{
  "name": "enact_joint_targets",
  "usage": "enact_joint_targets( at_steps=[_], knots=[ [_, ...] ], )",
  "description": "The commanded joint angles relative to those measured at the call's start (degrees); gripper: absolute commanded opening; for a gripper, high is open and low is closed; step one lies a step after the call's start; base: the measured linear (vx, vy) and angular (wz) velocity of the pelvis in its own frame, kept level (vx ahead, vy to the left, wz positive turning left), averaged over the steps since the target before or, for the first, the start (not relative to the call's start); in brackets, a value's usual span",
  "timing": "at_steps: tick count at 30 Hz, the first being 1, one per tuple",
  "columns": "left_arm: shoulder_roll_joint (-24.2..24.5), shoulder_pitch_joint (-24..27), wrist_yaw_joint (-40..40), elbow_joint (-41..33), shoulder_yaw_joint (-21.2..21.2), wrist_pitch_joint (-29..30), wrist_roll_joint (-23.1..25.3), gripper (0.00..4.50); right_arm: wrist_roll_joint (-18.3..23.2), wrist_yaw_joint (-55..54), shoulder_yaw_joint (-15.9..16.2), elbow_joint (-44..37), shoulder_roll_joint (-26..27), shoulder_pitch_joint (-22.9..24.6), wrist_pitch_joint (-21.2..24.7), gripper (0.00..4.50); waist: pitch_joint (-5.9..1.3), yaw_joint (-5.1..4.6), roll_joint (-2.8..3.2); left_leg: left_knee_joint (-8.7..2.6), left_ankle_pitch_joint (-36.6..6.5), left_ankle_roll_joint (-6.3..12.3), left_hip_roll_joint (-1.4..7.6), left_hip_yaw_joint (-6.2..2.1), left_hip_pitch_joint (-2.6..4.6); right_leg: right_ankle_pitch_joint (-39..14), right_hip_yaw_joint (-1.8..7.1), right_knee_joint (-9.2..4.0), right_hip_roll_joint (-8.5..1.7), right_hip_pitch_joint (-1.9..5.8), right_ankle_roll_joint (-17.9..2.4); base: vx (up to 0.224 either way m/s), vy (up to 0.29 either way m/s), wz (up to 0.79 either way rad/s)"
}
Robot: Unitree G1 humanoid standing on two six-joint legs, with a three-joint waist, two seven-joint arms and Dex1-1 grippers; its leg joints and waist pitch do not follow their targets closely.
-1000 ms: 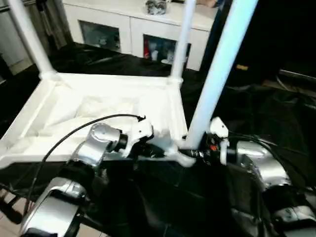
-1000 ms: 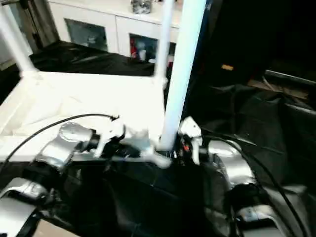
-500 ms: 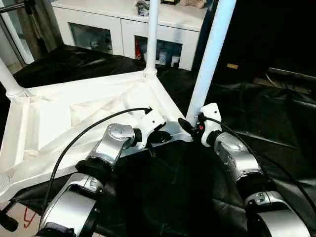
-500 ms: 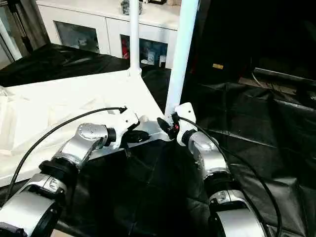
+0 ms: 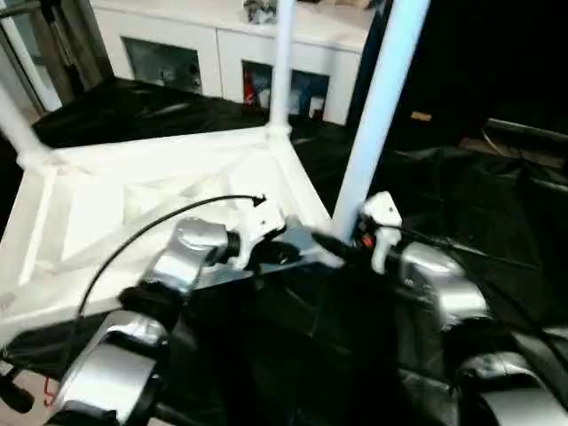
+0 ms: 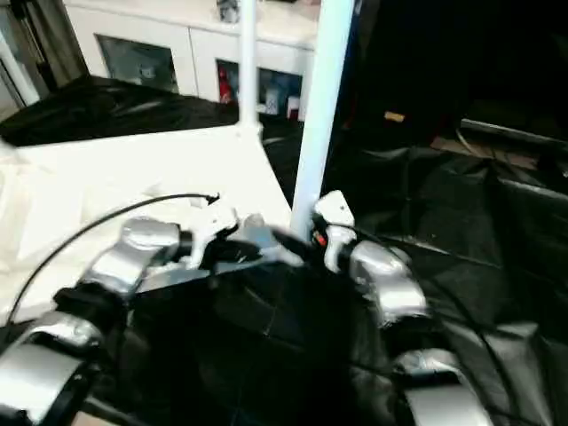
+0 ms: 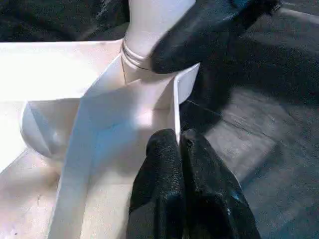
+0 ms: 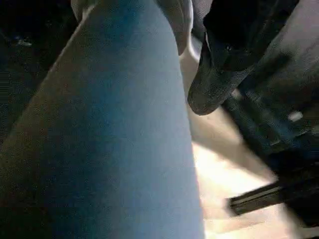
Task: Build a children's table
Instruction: Rotate leg to tighten
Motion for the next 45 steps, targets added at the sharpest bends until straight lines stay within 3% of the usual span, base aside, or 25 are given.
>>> enact_joint_targets(
  at_steps=[1,4,8,11,14,17,21,24,26,27,31,36,39,45],
  knots=[
    [-0.82,-0.49,-2.18,-2.68,-0.80,-1.82,-1.86,0.00,-0.09,7.68,6.03,-0.61,0.88,2.00,2.51,3.13,-3.34,0.47,0.24,-3.17,-7.64,5.79,1.78,-0.09,0.02,-0.26,2.57,-3.30,-3.62,3.35,-15.77,0.000,0.000,0.00],
    [0.51,-0.08,-5.06,-3.21,-0.97,-2.06,-2.19,0.00,-0.32,11.79,7.18,-2.06,-0.79,2.65,3.82,3.13,-3.17,0.94,0.25,-3.25,-9.42,5.36,1.90,-0.04,0.17,-3.70,2.55,-3.61,-3.77,3.23,-15.42,0.000,0.000,0.00],
    [2.58,0.20,-7.46,-3.11,-1.15,-2.09,-2.16,0.00,-0.07,16.80,8.79,-3.66,-3.54,3.44,6.94,3.13,-2.99,1.61,0.24,-3.58,-11.95,3.35,2.01,-0.10,0.46,-9.45,2.69,-4.10,-3.91,3.02,-13.78,0.000,0.000,0.00],
    [3.40,0.71,-8.95,-3.91,-1.12,-1.59,-2.78,0.00,0.50,17.53,8.68,-4.53,-4.20,3.88,7.87,2.99,-3.08,1.72,0.19,-3.60,-11.20,2.90,2.02,-0.20,0.38,-8.83,2.70,-3.94,-3.90,3.09,-13.57,0.000,0.000,0.00],
    [3.60,1.12,-8.80,-4.46,-0.76,-1.57,-2.68,0.00,0.29,16.94,7.96,-3.21,-3.64,3.75,6.66,2.82,-3.28,1.64,0.07,-3.36,-9.10,3.36,1.90,-0.10,0.27,-4.64,2.64,-3.50,-3.83,3.10,-14.48,0.000,0.000,0.00],
    [3.46,1.25,-8.35,-4.62,-0.60,-1.51,-2.77,0.00,0.05,16.15,7.78,-2.07,-3.13,3.55,5.79,2.49,-3.25,1.66,0.00,-3.32,-9.03,3.52,1.84,-0.06,0.21,-5.08,2.61,-3.55,-3.86,3.15,-14.50,0.000,0.000,0.00],
    [1.87,1.06,-4.20,-4.88,0.31,-0.51,-2.96,0.00,-1.23,10.03,6.62,2.45,-0.59,2.63,3.22,2.32,-2.92,1.39,0.04,-3.67,-12.10,2.27,1.84,-0.21,0.35,-11.14,2.63,-4.20,-4.03,2.91,-13.38,0.000,0.000,0.00],
    [0.43,0.32,0.37,-4.04,1.08,-0.06,-2.31,0.00,-2.13,2.36,4.89,6.51,1.59,1.27,1.75,2.20,-2.72,0.90,0.01,-3.95,-14.66,0.74,1.73,-0.44,0.58,-17.75,2.73,-4.94,-4.20,2.59,-11.45,0.000,0.000,0.00],
    [-0.60,-0.27,3.62,-3.40,1.36,0.56,-1.58,0.00,-2.64,-3.25,3.59,8.67,2.98,0.40,0.75,2.08,-2.69,0.41,-0.07,-4.05,-15.43,0.31,1.63,-0.66,0.36,-20.79,2.68,-5.23,-4.15,2.61,-9.94,0.000,0.000,0.00],
    [-1.59,-0.66,6.12,-3.00,1.68,1.20,-1.22,0.00,-2.94,-7.30,2.87,9.13,4.13,0.03,1.11,2.08,-2.70,0.29,-0.27,-4.07,-15.19,0.25,1.65,-0.64,0.36,-20.68,2.70,-5.24,-4.09,2.53,-9.74,0.000,0.000,0.00],
    [-6.00,-2.06,15.29,-1.67,2.54,3.51,-0.49,0.00,-4.25,-19.60,1.53,10.96,9.07,-1.80,1.69,2.00,-2.70,-0.17,-0.10,-4.03,-15.72,0.00,1.51,-0.62,0.60,-21.17,2.73,-5.43,-3.98,2.22,-9.55,0.000,0.000,0.00],
    [-9.15,-2.41,18.67,-1.87,1.88,4.10,-0.28,0.00,-4.92,-23.55,1.78,12.18,12.83,-3.52,1.30,2.00,-2.81,-0.18,0.08,-4.02,-15.07,0.64,1.50,-0.58,0.39,-18.59,2.79,-5.33,-3.86,2.26,-9.62,0.000,0.000,0.00],
    [-9.41,-1.86,17.77,-2.80,1.35,3.90,-0.01,0.00,-3.19,-22.57,0.37,12.05,13.67,-4.26,1.86,2.69,-2.88,-0.13,0.08,-3.99,-14.47,1.28,1.47,-0.54,0.23,-16.11,2.77,-5.05,-3.82,2.49,-10.18,0.000,0.000,0.00],
    [-7.62,-0.99,14.89,-3.72,0.72,3.12,-0.32,0.00,-3.07,-19.23,0.62,10.55,10.80,-3.86,0.79,3.18,-2.86,-0.08,0.13,-4.04,-14.88,1.45,1.53,-0.53,0.27,-16.44,2.75,-5.14,-3.89,2.52,-10.31,0.000,0.000,0.00]
  ],
)
